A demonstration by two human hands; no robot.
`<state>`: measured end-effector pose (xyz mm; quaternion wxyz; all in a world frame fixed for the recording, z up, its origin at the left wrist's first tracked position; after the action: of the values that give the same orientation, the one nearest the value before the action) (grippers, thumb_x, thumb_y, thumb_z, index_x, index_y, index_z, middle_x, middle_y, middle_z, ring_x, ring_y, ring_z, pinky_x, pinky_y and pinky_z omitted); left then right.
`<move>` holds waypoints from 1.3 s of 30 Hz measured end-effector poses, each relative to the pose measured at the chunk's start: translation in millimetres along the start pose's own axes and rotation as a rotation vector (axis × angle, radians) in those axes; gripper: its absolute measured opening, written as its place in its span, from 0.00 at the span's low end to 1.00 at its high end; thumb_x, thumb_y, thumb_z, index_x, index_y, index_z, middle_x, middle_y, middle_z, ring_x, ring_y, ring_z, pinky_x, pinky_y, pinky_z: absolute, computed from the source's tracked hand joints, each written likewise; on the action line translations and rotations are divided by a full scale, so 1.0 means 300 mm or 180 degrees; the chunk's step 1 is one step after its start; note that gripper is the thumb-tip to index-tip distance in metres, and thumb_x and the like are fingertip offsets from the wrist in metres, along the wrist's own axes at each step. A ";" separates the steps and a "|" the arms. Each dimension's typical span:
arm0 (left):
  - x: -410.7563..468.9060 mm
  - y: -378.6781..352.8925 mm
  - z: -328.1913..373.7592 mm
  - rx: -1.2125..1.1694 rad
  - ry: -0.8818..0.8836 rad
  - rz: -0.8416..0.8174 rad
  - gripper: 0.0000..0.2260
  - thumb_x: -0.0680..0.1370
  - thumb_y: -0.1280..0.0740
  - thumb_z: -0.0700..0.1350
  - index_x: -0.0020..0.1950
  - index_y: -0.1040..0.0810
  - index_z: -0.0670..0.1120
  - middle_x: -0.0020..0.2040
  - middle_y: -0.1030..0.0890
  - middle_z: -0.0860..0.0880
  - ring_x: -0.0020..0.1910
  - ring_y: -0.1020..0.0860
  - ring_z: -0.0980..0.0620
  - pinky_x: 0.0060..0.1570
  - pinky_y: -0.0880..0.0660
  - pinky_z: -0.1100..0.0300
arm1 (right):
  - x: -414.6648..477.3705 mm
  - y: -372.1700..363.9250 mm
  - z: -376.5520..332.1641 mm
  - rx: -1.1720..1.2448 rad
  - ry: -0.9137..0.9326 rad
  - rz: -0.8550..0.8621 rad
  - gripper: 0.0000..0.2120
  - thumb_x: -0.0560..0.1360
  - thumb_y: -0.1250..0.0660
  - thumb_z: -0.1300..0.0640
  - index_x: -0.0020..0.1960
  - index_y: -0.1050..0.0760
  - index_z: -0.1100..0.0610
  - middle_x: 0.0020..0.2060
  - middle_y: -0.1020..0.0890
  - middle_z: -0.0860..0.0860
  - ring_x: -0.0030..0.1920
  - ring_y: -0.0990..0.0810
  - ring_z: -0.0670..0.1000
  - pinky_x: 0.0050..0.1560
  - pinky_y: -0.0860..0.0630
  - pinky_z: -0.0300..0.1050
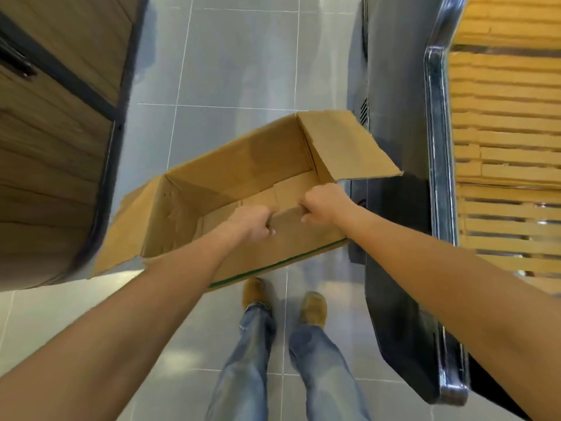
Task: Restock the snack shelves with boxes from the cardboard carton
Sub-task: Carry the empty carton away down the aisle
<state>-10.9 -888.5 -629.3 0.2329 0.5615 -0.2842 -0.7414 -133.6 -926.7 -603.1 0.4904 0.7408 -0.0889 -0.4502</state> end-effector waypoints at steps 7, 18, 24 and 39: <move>0.227 -0.125 -0.086 0.0270 -0.0042 -0.0057 0.14 0.77 0.36 0.51 0.59 0.26 0.46 0.55 0.21 0.45 0.55 0.23 0.43 0.51 0.25 0.53 | 0.167 -0.167 0.053 -0.0017 -0.0083 0.0212 0.12 0.78 0.40 0.51 0.56 0.25 0.57 0.50 0.20 0.56 0.51 0.21 0.57 0.41 0.33 0.46; 0.511 -0.396 -0.132 0.0448 0.0078 0.0197 0.12 0.78 0.38 0.48 0.58 0.25 0.45 0.55 0.20 0.44 0.55 0.22 0.43 0.47 0.26 0.55 | 0.393 -0.507 0.138 0.0154 -0.0237 0.0115 0.08 0.78 0.41 0.60 0.55 0.26 0.57 0.45 0.20 0.55 0.47 0.21 0.56 0.46 0.25 0.49; 0.593 -0.556 -0.128 0.0780 0.0038 0.0063 0.12 0.79 0.40 0.47 0.60 0.26 0.45 0.56 0.21 0.43 0.56 0.22 0.42 0.46 0.27 0.54 | 0.450 -0.710 0.170 -0.0086 -0.0319 -0.0367 0.13 0.75 0.39 0.65 0.58 0.26 0.56 0.52 0.20 0.55 0.54 0.20 0.57 0.47 0.26 0.48; 0.727 -0.759 -0.306 0.0895 0.0206 0.0038 0.16 0.78 0.41 0.37 0.63 0.28 0.50 0.55 0.20 0.47 0.55 0.22 0.45 0.42 0.34 0.57 | 0.672 -0.976 0.073 -0.0236 -0.0082 -0.0420 0.09 0.78 0.39 0.64 0.55 0.23 0.57 0.52 0.18 0.54 0.53 0.19 0.57 0.41 0.33 0.43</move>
<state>15.0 -881.8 -956.6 0.1653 0.6105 -0.3809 -0.6744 -124.2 -909.1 -958.8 0.4856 0.7206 -0.0295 -0.4940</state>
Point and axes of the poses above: each hand's wrist, its own x-axis towards the middle knuckle, its own y-axis out of the back of the hand, z = x × y, the point moved 6 cm from there along x, towards the middle knuckle
